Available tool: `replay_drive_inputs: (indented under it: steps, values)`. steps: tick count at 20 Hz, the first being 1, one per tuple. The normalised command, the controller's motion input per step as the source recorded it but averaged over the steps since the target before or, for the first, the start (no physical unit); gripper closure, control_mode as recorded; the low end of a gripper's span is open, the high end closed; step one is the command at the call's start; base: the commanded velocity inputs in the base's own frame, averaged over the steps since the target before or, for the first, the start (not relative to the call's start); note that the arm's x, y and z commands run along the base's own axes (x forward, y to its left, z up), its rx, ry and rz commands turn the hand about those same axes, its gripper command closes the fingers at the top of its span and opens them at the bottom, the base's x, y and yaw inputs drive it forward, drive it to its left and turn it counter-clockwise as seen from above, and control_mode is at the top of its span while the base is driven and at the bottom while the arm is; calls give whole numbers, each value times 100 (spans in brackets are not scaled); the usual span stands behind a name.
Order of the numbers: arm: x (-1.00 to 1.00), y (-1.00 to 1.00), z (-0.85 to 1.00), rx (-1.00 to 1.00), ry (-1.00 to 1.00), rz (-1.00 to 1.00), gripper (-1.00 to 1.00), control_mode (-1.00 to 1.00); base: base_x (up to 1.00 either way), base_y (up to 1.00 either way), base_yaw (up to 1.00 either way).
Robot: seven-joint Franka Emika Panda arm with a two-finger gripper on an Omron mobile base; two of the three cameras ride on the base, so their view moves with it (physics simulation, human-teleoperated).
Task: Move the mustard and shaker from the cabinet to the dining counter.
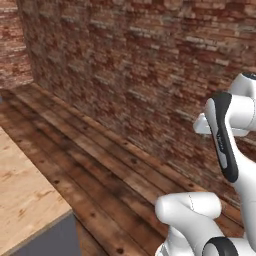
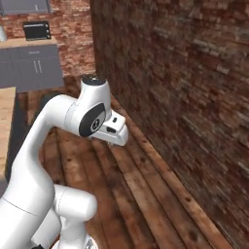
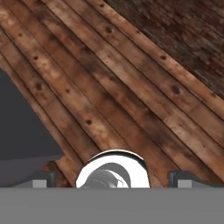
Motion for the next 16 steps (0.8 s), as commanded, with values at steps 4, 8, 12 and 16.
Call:
replay_drive_inputs:
  steps: [4,8,12,16]
  values:
    - [0,0,0,0,0,0,-100,100,75,-15,40]
    - [0,0,0,0,0,0,-100,100,78,-18,34]
    - [0,0,0,0,0,0,-100,100,77,-15,39]
    - [0,0,0,0,0,0,-100,100,73,-18,36]
